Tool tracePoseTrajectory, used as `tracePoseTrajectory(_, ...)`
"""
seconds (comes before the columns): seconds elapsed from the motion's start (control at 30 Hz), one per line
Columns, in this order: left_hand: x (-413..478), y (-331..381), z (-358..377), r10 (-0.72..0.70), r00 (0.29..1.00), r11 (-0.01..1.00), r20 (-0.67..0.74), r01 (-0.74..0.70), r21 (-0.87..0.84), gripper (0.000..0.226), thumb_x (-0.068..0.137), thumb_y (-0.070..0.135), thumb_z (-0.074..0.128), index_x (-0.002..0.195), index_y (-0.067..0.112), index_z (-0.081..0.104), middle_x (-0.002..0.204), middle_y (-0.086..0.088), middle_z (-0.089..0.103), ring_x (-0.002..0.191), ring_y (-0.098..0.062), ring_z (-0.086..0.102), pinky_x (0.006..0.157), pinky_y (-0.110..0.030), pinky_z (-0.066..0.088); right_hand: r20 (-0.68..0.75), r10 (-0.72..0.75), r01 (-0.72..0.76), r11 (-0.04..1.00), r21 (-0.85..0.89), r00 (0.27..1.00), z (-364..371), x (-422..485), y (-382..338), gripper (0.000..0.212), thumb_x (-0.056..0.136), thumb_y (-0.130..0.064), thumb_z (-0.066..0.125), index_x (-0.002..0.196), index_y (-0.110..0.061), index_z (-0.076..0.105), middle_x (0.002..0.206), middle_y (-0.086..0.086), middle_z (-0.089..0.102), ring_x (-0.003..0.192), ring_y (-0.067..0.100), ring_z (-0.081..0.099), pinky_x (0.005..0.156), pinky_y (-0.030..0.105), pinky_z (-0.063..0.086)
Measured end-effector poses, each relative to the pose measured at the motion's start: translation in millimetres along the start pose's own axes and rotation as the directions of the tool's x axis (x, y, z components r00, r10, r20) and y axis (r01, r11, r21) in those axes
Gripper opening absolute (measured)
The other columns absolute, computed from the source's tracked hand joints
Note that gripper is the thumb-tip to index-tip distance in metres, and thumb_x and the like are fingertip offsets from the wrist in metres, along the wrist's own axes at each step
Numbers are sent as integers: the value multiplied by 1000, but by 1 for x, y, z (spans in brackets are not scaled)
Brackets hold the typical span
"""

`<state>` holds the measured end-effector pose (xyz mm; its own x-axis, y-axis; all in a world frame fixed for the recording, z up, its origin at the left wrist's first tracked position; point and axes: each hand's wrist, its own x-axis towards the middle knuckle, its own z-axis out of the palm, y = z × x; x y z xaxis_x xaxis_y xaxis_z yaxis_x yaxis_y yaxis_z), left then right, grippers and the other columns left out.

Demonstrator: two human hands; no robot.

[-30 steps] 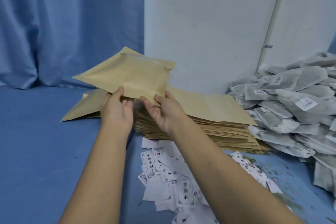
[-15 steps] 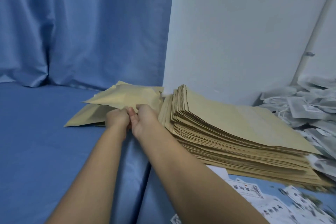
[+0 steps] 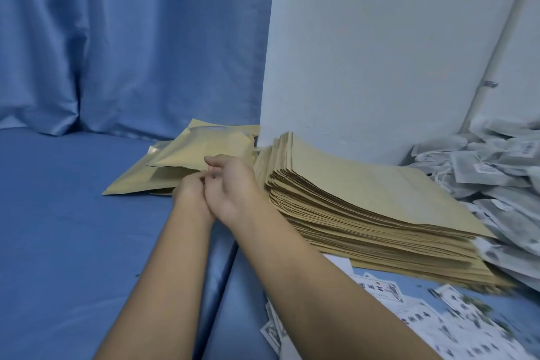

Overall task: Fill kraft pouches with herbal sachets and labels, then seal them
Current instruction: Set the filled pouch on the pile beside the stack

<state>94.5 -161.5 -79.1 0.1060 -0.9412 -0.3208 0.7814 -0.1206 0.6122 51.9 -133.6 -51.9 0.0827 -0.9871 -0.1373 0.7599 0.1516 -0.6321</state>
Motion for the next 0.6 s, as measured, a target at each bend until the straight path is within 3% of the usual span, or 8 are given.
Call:
tracePoseTrajectory(0.07, -20, 2, 10, -1, 992, 980, 129, 27, -198, 20, 98, 1, 32, 100, 6, 51, 110, -12, 57, 82, -14, 61, 68, -25, 48, 77, -72, 81, 989, -126, 994, 0, -23, -15, 29, 89, 11, 42, 108, -10, 51, 93, 8, 46, 70, 12, 48, 57, 18, 41)
tracePoseTrajectory(0.13, -42, -1, 22, 51, 983, 956, 176, 3, -294, 26, 96, -3, 29, 102, 7, 52, 107, -6, 59, 93, -17, 59, 71, -22, 51, 96, -222, 242, 890, -387, 970, -12, -42, -35, 40, 88, 8, 47, 124, -9, 51, 112, 10, 56, 83, 15, 59, 67, 20, 46)
tracePoseTrajectory(0.17, -56, -5, 28, 78, 985, 963, 155, -34, -267, 28, 95, -4, 29, 99, 7, 55, 100, -3, 62, 89, -15, 60, 64, -17, 52, 96, -337, 334, 773, -540, 937, -22, -52, -48, 37, 88, 6, 49, 121, -9, 55, 115, 10, 61, 87, 12, 62, 72, 19, 47)
tracePoseTrajectory(0.23, -82, -18, 35, 115, 989, 985, 97, -100, -142, 29, 93, -2, 33, 89, 11, 59, 87, 1, 63, 75, -10, 61, 49, -11, 47, 140, -558, 421, 414, -807, 818, -51, -70, -77, 33, 88, 3, 49, 116, -10, 60, 112, 6, 66, 92, 4, 63, 77, 12, 45)
tracePoseTrajectory(0.3, -103, -36, 36, 112, 992, 993, 59, -109, -48, 29, 91, 0, 35, 85, 13, 60, 82, 3, 64, 67, -7, 59, 46, -10, 43, 218, -600, 255, -25, -967, 770, -90, -83, -105, 39, 90, -6, 46, 128, -14, 56, 127, 4, 61, 118, 12, 55, 95, 18, 39)
tracePoseTrajectory(0.4, -124, -65, 31, 45, 999, 999, 0, -45, 9, 28, 91, 0, 35, 90, 12, 61, 81, 3, 63, 64, -7, 55, 49, -12, 37, 126, -433, -73, -413, -908, 892, -144, -99, -131, 48, 94, -24, 40, 141, -17, 43, 148, 4, 43, 142, 21, 26, 113, 38, 26)
tracePoseTrajectory(0.5, -136, -90, 28, -123, 992, 991, 16, 123, -44, 26, 93, 0, 35, 87, 10, 58, 79, 1, 59, 63, -7, 50, 52, -15, 34, 139, -383, -112, -564, -818, 913, -176, -117, -134, 48, 91, -27, 45, 138, -18, 44, 144, 3, 46, 139, 21, 31, 116, 40, 21)
tracePoseTrajectory(0.6, -144, -110, 32, -246, 969, 965, 23, 247, -87, 22, 94, 4, 37, 85, 8, 56, 80, -1, 58, 67, -10, 51, 54, -17, 35, 263, -444, -78, -615, -784, 857, -191, -128, -133, 47, 89, -16, 48, 135, -23, 51, 133, 3, 58, 126, 22, 49, 104, 32, 35)
